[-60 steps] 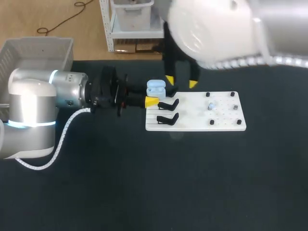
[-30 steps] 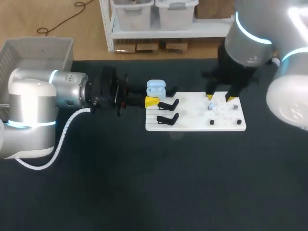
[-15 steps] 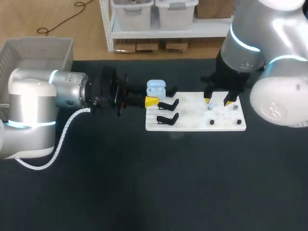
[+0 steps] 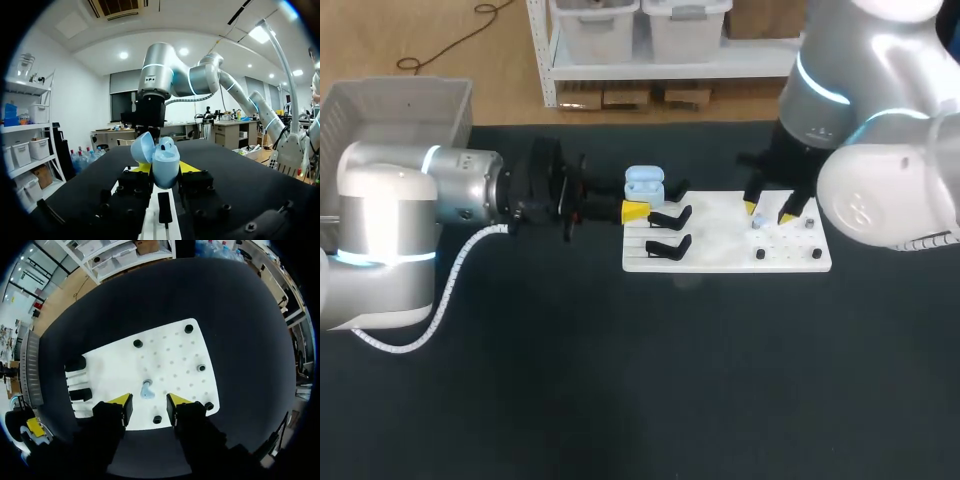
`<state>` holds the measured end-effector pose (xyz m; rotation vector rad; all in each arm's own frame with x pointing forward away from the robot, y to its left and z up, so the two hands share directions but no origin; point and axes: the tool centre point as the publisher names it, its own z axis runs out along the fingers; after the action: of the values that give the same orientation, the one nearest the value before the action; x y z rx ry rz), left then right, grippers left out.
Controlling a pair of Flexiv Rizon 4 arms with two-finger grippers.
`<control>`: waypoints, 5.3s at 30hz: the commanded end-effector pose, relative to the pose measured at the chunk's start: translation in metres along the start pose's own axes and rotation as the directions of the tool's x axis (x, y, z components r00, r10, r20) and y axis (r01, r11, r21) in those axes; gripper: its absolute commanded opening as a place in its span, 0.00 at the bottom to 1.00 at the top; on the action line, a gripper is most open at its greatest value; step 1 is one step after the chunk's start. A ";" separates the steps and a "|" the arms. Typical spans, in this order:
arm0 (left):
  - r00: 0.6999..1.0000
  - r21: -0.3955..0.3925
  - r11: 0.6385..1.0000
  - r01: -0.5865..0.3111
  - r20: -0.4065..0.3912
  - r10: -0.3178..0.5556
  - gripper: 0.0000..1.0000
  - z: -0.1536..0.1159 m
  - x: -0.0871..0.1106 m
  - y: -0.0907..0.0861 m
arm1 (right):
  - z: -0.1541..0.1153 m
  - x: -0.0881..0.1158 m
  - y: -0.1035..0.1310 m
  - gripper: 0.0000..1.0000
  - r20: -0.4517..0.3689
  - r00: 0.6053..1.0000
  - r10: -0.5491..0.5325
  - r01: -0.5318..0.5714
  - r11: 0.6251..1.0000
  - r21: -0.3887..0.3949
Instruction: Pick up each earbud case from the left stands, insert the matching earbuds, close the lid, and place the case in the box.
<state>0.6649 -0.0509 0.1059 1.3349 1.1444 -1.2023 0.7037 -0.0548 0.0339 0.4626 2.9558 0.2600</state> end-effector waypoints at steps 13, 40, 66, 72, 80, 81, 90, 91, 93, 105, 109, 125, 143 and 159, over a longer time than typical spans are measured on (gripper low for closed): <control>1.000 -0.005 1.000 -0.002 0.001 0.002 0.00 0.000 0.000 -0.001 | 0.016 -0.007 0.005 0.39 -0.019 0.998 0.055 -0.056 0.998 -0.008; 1.000 -0.005 1.000 -0.002 0.001 0.002 0.00 0.000 0.000 -0.001 | 0.021 -0.004 0.003 0.25 -0.034 0.995 0.089 -0.089 0.996 -0.003; 1.000 -0.005 1.000 -0.002 0.001 0.002 0.00 0.000 0.000 -0.001 | -0.008 0.007 -0.001 0.00 -0.023 0.997 0.077 -0.077 0.997 -0.002; 1.000 -0.005 1.000 -0.002 0.001 0.002 0.00 0.000 0.000 -0.001 | -0.039 0.015 -0.004 0.00 0.000 0.997 0.078 -0.078 0.997 -0.007; 1.000 -0.005 1.000 -0.002 0.001 0.002 0.00 0.000 0.000 -0.001 | -0.092 0.035 0.005 0.00 -0.053 0.999 0.014 -0.018 0.998 -0.060; 1.000 -0.005 1.000 -0.002 0.001 0.002 0.00 0.000 0.000 -0.001 | -0.097 0.039 0.008 0.00 -0.064 0.998 -0.007 0.004 0.999 -0.054; 1.000 -0.005 1.000 -0.002 0.001 0.002 0.00 0.000 0.000 -0.001 | -0.131 0.068 0.038 0.00 -0.128 0.981 -0.147 0.140 0.988 -0.065; 1.000 -0.005 1.000 -0.002 0.001 0.002 0.00 0.000 0.000 -0.001 | -0.133 0.070 0.041 0.00 -0.132 0.978 -0.159 0.152 0.986 -0.064; 1.000 -0.005 1.000 -0.002 0.001 0.002 0.00 0.000 0.000 -0.001 | -0.136 0.073 0.049 0.00 -0.136 0.972 -0.193 0.187 0.981 -0.059; 1.000 -0.005 1.000 -0.002 0.001 0.002 0.00 0.000 0.000 -0.001 | -0.142 0.105 0.111 0.00 -0.148 0.913 -0.379 0.380 0.925 -0.023; 1.000 -0.005 1.000 -0.002 0.001 0.002 0.00 0.000 0.000 -0.001 | -0.143 0.110 0.127 0.00 -0.141 0.905 -0.400 0.403 0.915 -0.009; 1.000 -0.005 1.000 -0.002 0.001 0.002 0.00 0.000 0.000 -0.001 | -0.133 0.107 0.158 0.00 -0.145 0.891 -0.430 0.438 0.899 0.029; 1.000 -0.005 1.000 -0.002 0.001 0.002 0.00 0.000 0.000 -0.001 | -0.134 0.105 0.161 0.00 -0.146 0.878 -0.455 0.465 0.885 0.037; 1.000 -0.005 1.000 -0.002 0.001 0.002 0.00 0.000 0.000 -0.001 | -0.120 0.091 0.171 0.00 -0.175 0.847 -0.503 0.518 0.853 0.057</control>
<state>0.6649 -0.0509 0.1059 1.3349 1.1446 -1.2022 0.6416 0.1139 0.1755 -0.3636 3.0940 0.0837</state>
